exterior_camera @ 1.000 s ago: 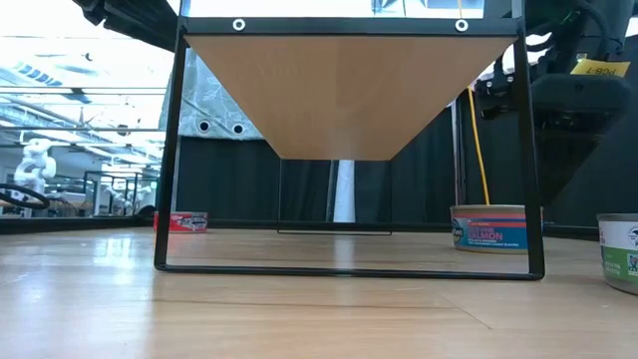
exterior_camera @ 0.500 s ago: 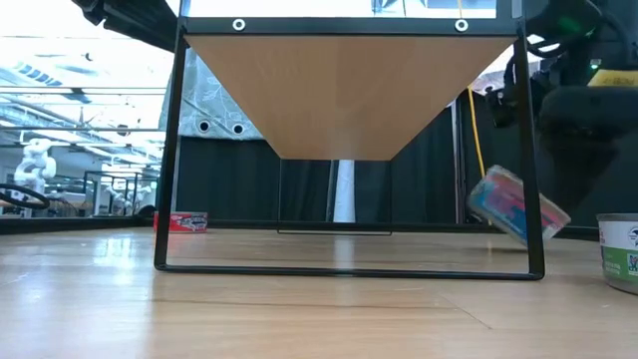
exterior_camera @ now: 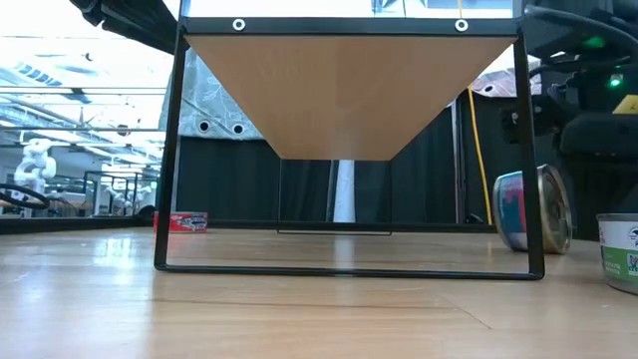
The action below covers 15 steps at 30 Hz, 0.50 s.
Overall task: Stack canned seafood by type on shelf
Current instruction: Stack the blue pink tuna can on top of the stacked blue pink tuna can on the shelf
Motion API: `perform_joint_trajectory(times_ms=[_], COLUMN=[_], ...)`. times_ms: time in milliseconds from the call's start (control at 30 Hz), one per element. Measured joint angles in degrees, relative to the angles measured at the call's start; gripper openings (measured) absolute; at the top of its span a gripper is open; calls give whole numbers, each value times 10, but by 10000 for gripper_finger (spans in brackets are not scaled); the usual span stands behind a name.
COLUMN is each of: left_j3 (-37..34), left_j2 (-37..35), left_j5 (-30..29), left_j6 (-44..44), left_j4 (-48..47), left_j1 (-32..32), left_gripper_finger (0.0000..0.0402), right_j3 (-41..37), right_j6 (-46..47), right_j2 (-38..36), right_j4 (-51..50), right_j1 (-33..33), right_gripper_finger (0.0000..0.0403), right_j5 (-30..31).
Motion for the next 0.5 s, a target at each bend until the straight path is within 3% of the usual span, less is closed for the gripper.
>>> perform_joint_trajectory(times_ms=[167,300,500], left_j3=[0,0,0], left_j2=[0,0,0], left_j5=[0,0,0], left_j6=[0,0,0], left_j4=[0,0,-1], left_j1=[0,0,0], left_gripper_finger=[228,228,228], right_j3=[0,22,113], right_j6=[12,-2,-118], right_j2=[-8,-39,-95], right_j4=[-14,-54,-151], right_j1=[22,29,34], right_gripper_finger=[6,6,33], right_j5=[9,-33,-52])
